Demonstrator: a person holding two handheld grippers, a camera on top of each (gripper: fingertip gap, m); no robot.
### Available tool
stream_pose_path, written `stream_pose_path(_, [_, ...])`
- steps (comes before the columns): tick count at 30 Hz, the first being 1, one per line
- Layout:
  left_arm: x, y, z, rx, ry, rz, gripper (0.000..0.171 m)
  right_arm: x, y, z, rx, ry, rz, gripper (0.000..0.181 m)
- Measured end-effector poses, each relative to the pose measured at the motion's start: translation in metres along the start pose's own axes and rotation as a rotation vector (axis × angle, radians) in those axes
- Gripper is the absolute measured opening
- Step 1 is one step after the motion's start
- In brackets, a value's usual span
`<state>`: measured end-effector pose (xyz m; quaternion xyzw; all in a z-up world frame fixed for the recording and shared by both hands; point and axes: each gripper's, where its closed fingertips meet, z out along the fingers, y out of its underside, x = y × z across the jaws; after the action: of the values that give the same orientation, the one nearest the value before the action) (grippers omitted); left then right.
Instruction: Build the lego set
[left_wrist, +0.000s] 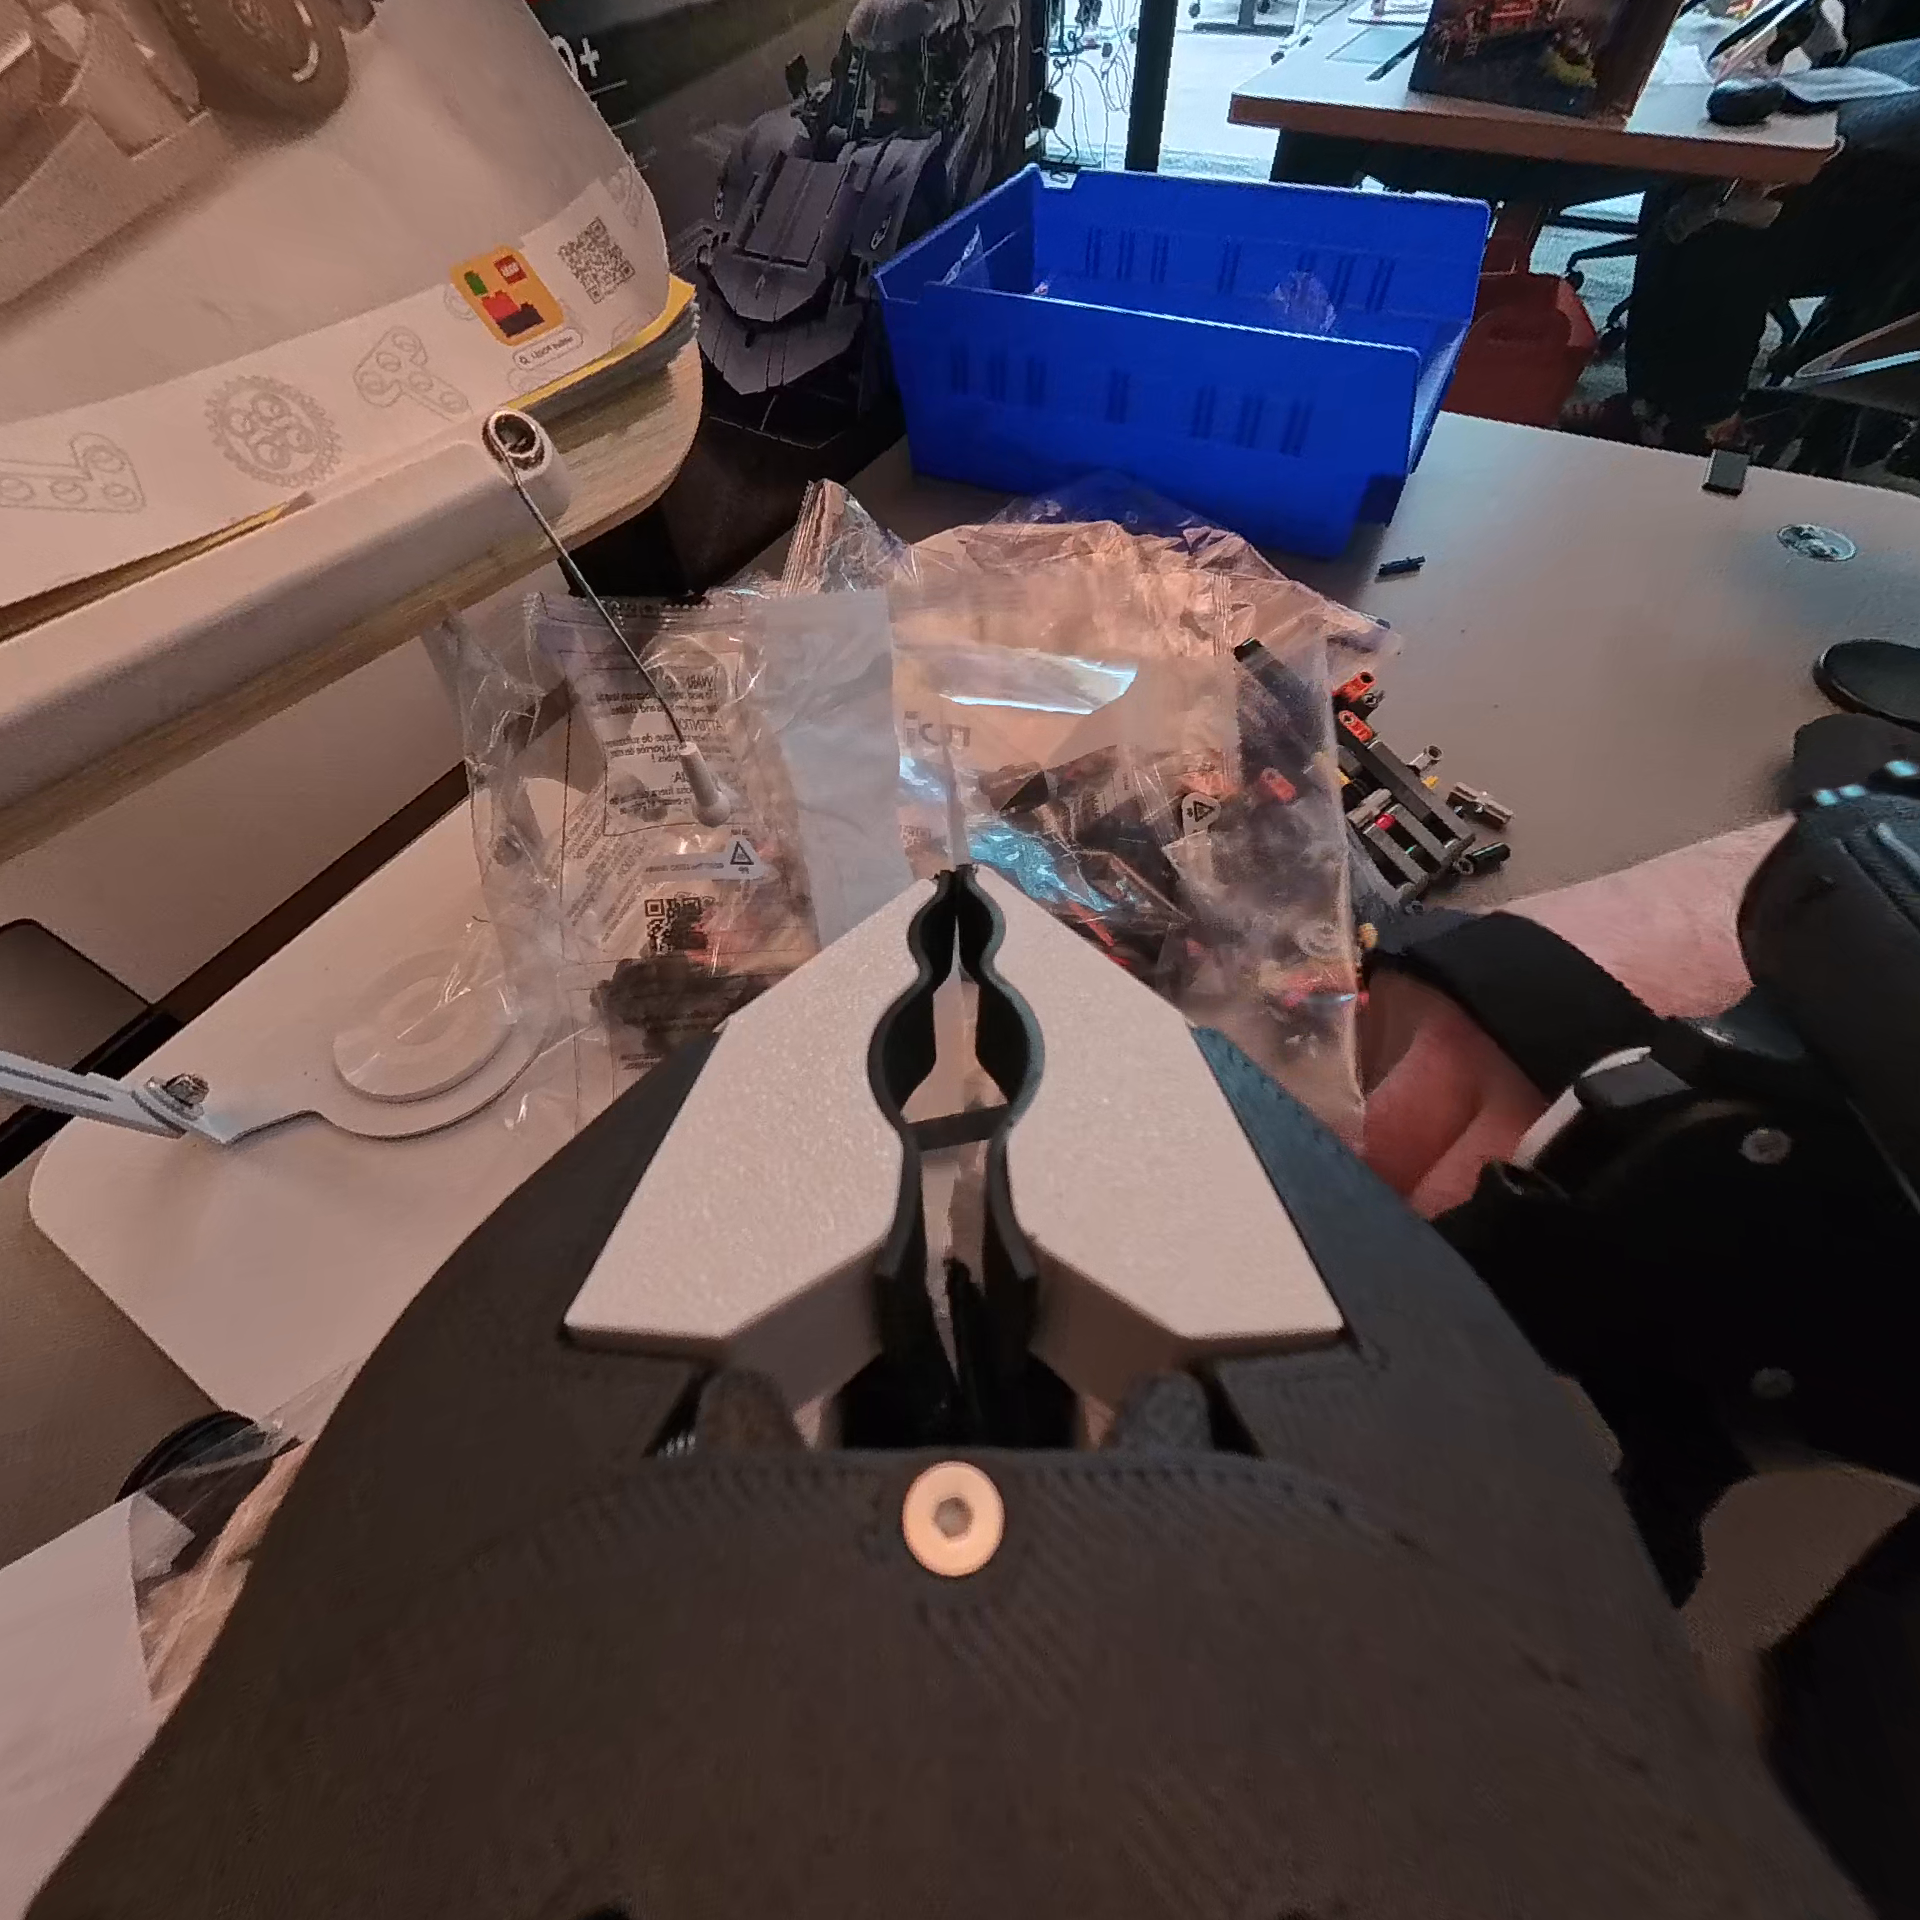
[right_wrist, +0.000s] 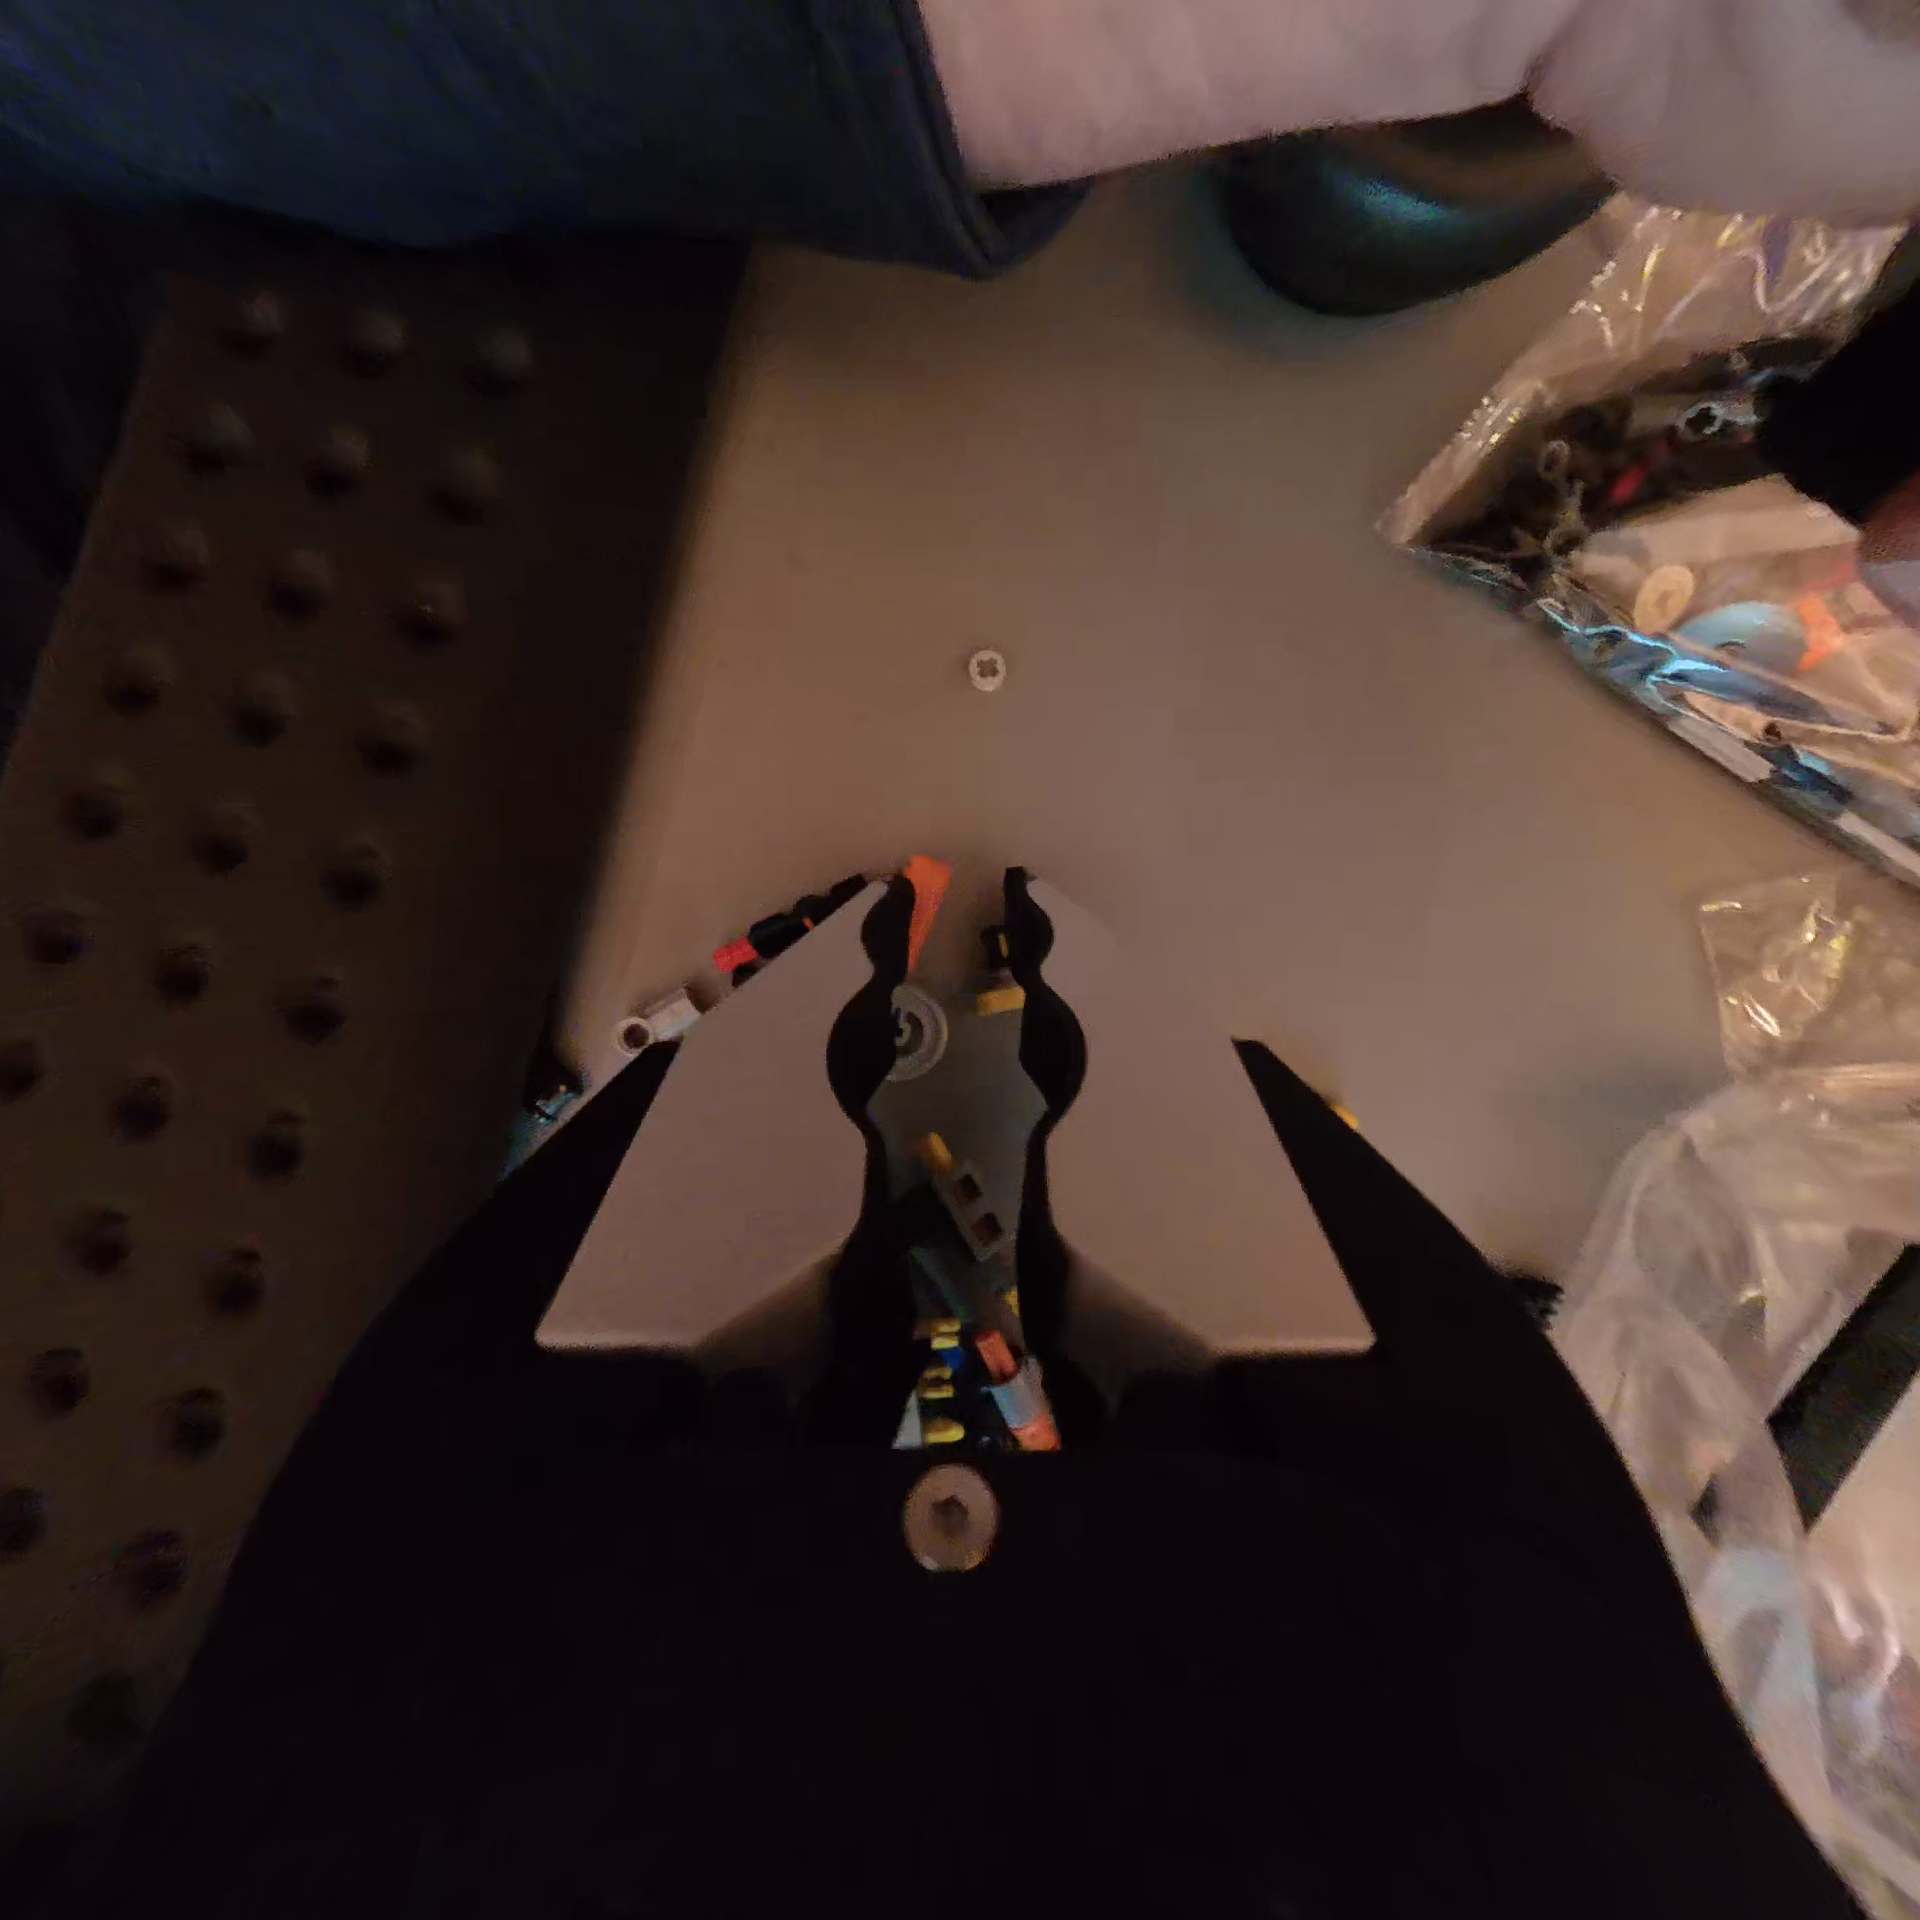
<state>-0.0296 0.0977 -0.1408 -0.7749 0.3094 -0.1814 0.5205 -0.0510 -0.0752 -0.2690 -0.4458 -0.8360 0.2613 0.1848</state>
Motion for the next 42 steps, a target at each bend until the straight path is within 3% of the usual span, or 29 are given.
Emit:
stream_pose_path(7, [0.0,0.0,0.0,-0.001,0.0,0.001,0.0,-0.003,0.005,0.004,-0.035,-0.009,0.005,0.013])
stream_pose_path(14, [0.0,0.0,0.0,-0.002,-0.001,0.002,0.0,-0.003,0.0,-0.002,-0.013,0.004,-0.01,0.0])
stream_pose_path(21, [-0.002,0.0,-0.002,0.004,-0.004,-0.003,0.0,0.005,0.005,-0.016,0.008,0.047,0.017,0.0])
stream_pose_path(28, [-0.002,-0.001,-0.002,0.005,-0.004,-0.003,0.0,0.001,0.009,-0.007,-0.027,0.027,0.028,0.018])
stream_pose_path(42, [-0.001,0.0,-0.002,0.006,0.0,-0.004,0.0,-0.012,0.015,-0.01,-0.032,-0.043,-0.003,0.013])
